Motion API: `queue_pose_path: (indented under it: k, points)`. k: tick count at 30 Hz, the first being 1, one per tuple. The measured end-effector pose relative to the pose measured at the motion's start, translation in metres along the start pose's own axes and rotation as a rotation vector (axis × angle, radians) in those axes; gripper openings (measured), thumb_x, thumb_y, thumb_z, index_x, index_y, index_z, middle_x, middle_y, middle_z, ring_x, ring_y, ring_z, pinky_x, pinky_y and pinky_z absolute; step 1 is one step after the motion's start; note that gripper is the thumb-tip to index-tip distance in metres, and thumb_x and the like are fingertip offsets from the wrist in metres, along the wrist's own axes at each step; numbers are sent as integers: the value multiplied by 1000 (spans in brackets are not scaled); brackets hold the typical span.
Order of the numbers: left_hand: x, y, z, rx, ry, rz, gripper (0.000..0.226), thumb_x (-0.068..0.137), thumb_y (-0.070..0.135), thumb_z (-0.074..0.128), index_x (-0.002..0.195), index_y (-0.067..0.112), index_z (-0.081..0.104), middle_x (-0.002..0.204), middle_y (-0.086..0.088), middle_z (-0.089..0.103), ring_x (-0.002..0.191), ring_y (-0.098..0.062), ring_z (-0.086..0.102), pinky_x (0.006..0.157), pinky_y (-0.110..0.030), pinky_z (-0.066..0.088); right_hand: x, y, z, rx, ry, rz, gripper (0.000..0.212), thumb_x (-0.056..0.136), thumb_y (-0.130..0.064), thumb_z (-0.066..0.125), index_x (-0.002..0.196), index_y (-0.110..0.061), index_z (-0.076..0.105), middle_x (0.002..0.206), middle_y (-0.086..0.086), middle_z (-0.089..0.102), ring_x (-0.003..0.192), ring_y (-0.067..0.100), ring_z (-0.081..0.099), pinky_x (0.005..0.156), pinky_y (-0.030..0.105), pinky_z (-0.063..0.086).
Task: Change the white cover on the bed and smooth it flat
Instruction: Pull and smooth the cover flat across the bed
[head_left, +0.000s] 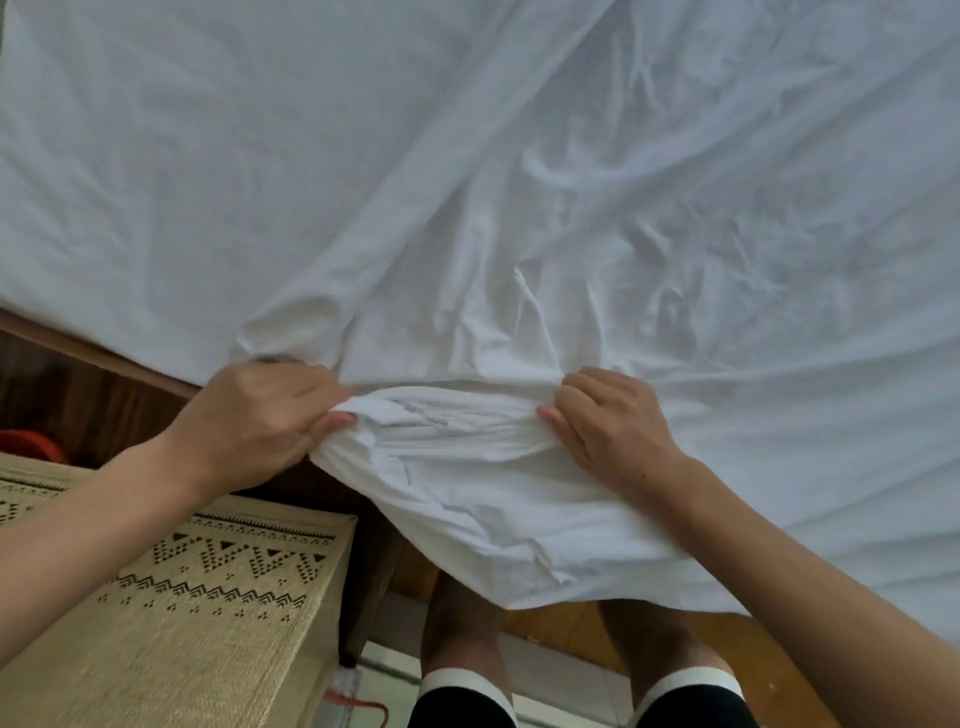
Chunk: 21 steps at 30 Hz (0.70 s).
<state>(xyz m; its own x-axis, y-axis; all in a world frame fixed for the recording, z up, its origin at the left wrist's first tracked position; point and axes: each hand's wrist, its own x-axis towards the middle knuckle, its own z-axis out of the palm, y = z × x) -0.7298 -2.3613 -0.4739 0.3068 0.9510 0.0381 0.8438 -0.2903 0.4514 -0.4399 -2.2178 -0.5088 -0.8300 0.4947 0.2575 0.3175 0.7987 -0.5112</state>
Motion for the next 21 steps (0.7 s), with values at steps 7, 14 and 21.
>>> queue_pose_path:
  k: [7, 14, 21]
  points:
    - [3, 14, -2, 0, -144, 191, 43, 101, 33, 44, 76, 9, 69, 74, -5, 66, 61, -20, 64, 53, -35, 55, -25, -3, -10, 25, -20, 75, 45, 100, -26, 47, 59, -8, 49, 59, 5, 48, 49, 19, 40, 44, 30, 35]
    - [22, 117, 21, -340, -214, 44, 30, 84, 38, 65, 103, 16, 55, 85, 5, 62, 74, -12, 56, 66, -23, 43, 10, -37, 0, 220, -20, 120, 30, 95, -30, 53, 78, -7, 61, 78, 5, 61, 63, 20, 54, 53, 28, 41]
    - [-42, 50, 12, -104, -408, 368, 15, 86, 9, 59, 74, 18, 57, 70, 5, 52, 58, -14, 48, 53, -26, 43, 17, -35, 14, 140, -159, 187, 31, 96, -35, 47, 91, -9, 63, 87, 4, 63, 73, 24, 58, 56, 33, 45]
